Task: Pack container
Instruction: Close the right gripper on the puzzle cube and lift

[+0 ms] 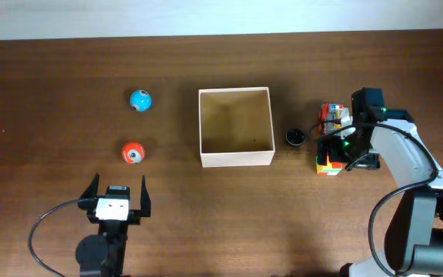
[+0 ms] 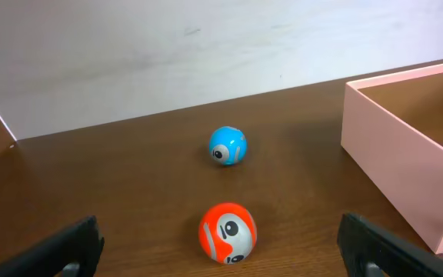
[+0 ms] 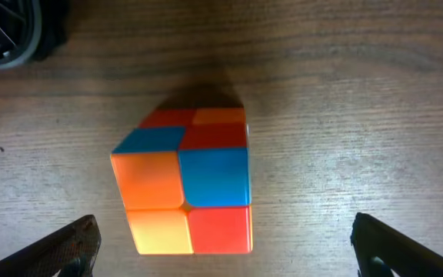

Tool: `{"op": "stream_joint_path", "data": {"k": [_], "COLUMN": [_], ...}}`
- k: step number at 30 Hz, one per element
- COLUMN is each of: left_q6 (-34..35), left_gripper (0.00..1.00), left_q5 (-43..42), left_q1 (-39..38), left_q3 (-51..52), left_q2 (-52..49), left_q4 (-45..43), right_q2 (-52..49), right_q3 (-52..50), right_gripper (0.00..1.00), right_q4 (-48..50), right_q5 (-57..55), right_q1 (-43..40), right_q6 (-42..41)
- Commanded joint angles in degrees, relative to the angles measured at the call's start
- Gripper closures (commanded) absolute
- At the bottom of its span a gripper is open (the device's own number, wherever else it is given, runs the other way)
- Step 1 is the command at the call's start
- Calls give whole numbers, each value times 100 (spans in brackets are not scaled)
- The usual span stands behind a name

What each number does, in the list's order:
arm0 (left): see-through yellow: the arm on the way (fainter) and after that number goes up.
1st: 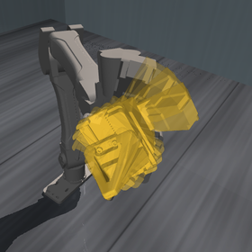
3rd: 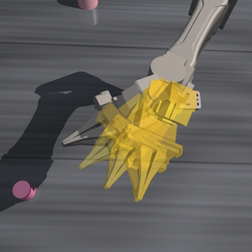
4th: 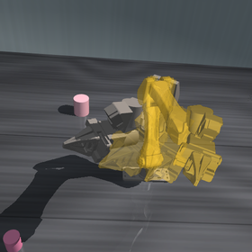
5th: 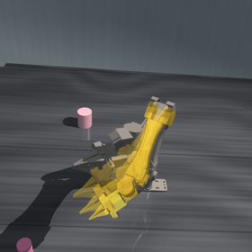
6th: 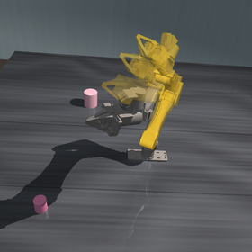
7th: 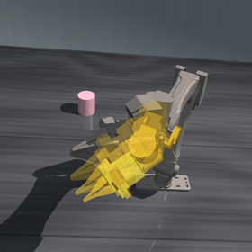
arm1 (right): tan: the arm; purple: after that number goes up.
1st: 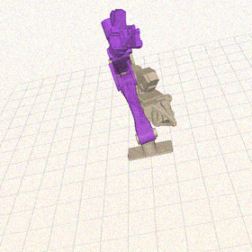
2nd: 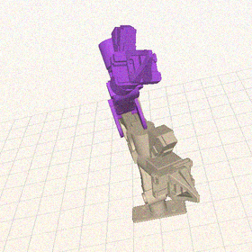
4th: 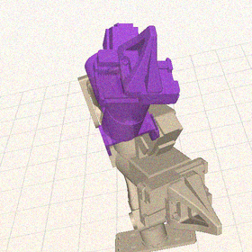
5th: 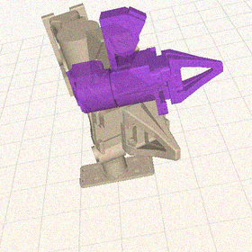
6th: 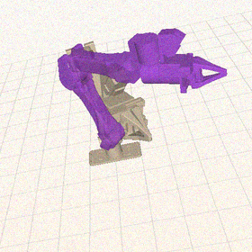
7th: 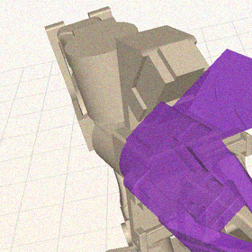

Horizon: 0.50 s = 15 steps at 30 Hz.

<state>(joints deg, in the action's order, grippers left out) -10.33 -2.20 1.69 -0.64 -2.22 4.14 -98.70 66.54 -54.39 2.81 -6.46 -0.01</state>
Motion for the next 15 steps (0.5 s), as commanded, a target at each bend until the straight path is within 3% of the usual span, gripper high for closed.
{"op": "stream_joint_path", "data": {"k": [1, 15], "left_q6": [-92, -92], "left_gripper": [1, 1], "left_q5": [-105, -105], "left_q1": [35, 35], "left_q3": [11, 11], "left_q2": [-9, -9], "left_q4": [39, 39], "right_q2": [-59, -570], "right_q3": [118, 118], "right_gripper": [1, 1], "right_q4": [85, 240], "right_q5": [-52, -35], "right_q1": [-33, -26], "right_q6": [-26, 2]}}
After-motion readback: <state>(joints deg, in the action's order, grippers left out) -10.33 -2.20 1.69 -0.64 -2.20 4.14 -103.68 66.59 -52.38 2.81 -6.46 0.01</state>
